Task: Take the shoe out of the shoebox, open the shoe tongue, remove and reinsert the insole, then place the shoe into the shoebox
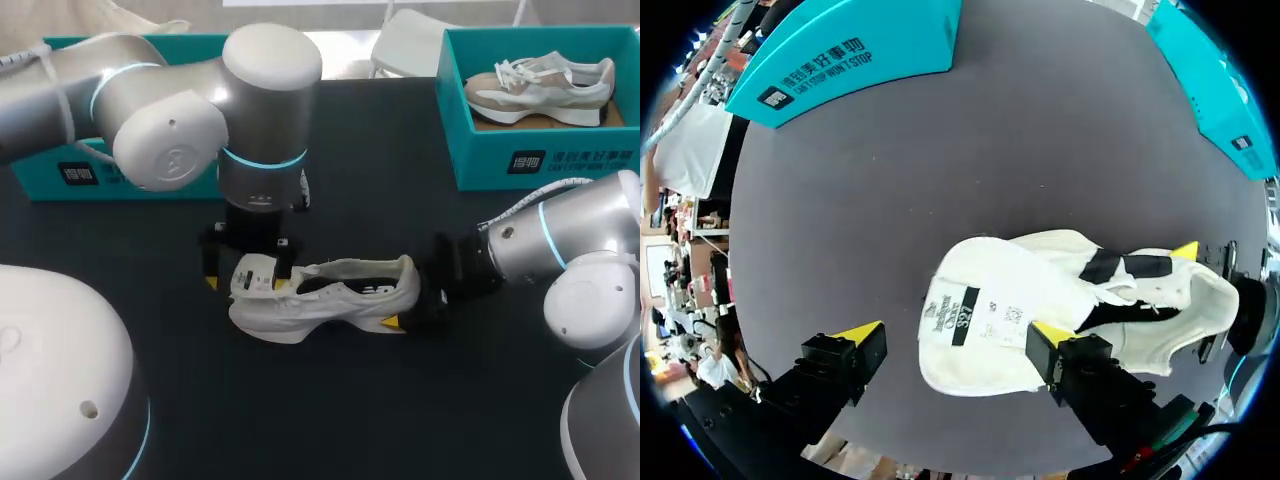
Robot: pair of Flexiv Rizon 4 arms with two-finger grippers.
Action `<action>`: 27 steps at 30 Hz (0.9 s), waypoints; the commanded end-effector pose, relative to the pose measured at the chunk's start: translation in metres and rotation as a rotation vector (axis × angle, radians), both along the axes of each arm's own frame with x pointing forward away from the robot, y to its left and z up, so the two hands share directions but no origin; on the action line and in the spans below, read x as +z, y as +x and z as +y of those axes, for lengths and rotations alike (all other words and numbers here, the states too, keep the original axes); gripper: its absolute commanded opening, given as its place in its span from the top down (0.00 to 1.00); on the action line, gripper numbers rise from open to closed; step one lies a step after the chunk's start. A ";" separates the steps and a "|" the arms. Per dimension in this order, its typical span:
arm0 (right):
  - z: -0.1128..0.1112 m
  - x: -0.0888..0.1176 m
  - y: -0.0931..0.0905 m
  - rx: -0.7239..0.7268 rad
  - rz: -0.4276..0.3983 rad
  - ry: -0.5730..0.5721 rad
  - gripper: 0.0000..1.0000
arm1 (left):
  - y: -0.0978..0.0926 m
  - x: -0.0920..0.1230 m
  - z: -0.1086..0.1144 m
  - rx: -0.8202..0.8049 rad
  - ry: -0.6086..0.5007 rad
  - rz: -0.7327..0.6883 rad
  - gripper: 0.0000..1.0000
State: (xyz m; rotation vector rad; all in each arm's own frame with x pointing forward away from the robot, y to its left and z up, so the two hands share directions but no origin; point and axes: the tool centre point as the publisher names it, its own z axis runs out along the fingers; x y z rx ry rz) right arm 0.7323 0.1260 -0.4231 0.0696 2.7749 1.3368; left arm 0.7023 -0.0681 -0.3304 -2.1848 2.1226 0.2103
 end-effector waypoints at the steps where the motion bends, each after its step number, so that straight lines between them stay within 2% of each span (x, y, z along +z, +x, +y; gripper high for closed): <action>1: -0.001 -0.003 0.001 0.000 0.001 -0.005 1.00 | -0.010 0.051 -0.002 -0.322 -0.080 -0.092 0.00; 3: -0.001 -0.003 0.001 0.000 0.001 -0.005 1.00 | -0.008 0.059 -0.014 -0.431 -0.062 -0.122 0.00; 8: -0.001 -0.003 0.001 0.000 0.001 -0.005 1.00 | -0.011 0.094 -0.041 -0.753 -0.103 -0.142 0.00; 11: -0.001 -0.003 0.001 0.000 0.001 -0.005 1.00 | -0.013 0.109 -0.053 -0.949 -0.098 -0.108 0.00; 16: -0.001 -0.003 0.001 0.000 0.001 -0.005 1.00 | -0.015 0.125 -0.070 -1.290 -0.079 -0.060 0.00; 18: -0.001 -0.003 0.001 0.000 0.001 -0.005 1.00 | -0.015 0.131 -0.074 -1.441 -0.117 -0.007 0.00; 23: -0.001 -0.003 0.001 0.000 0.001 -0.005 1.00 | -0.006 0.134 -0.087 -1.626 -0.198 0.064 0.00; 24: -0.001 -0.003 0.001 0.000 0.001 -0.005 1.00 | -0.005 0.134 -0.089 -1.655 -0.210 0.076 0.07; 25: -0.001 -0.003 0.001 0.000 0.001 -0.005 1.00 | -0.006 0.134 -0.092 -1.696 -0.224 0.090 1.00; 27: -0.001 -0.003 0.001 0.000 0.001 -0.005 1.00 | -0.011 0.134 -0.096 -1.739 -0.244 0.107 1.00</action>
